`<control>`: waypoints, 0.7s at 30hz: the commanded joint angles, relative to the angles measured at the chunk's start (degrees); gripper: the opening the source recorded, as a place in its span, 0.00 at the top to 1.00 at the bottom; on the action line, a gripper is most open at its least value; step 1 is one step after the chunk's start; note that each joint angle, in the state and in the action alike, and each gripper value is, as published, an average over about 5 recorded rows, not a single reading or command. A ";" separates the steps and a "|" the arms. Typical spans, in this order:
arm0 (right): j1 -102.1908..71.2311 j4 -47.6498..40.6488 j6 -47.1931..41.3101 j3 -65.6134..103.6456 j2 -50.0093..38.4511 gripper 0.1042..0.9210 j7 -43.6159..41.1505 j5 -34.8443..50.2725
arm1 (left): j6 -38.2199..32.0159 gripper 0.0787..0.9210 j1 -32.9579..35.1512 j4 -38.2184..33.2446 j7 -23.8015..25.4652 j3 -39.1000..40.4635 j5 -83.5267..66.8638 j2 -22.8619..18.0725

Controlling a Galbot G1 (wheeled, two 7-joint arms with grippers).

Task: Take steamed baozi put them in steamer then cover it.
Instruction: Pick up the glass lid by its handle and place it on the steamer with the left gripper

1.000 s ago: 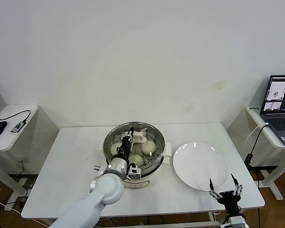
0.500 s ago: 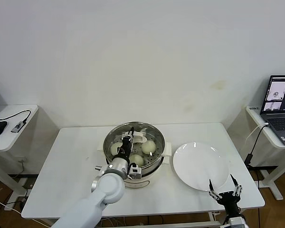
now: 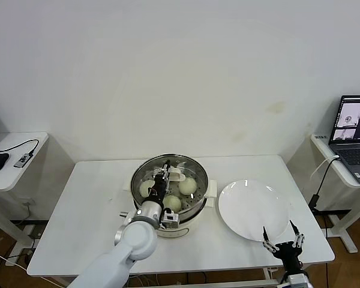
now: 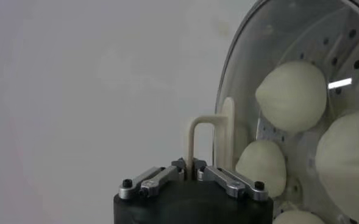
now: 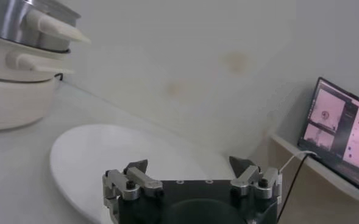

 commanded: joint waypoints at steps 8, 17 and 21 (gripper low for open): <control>0.74 -1.76 0.59 -0.10 -0.38 0.12 0.02 -0.02 | -3.47 0.42 17.48 -19.60 -5.33 -7.41 -7.04 5.35; 1.56 -2.87 0.71 -1.24 -0.74 0.12 0.01 0.05 | -12.58 0.14 41.50 -30.05 -13.74 -28.58 -37.84 3.83; 1.12 -2.30 0.38 -2.27 -1.21 0.12 -0.31 0.48 | -22.47 0.12 47.42 -24.29 -17.24 -42.00 -64.01 -3.39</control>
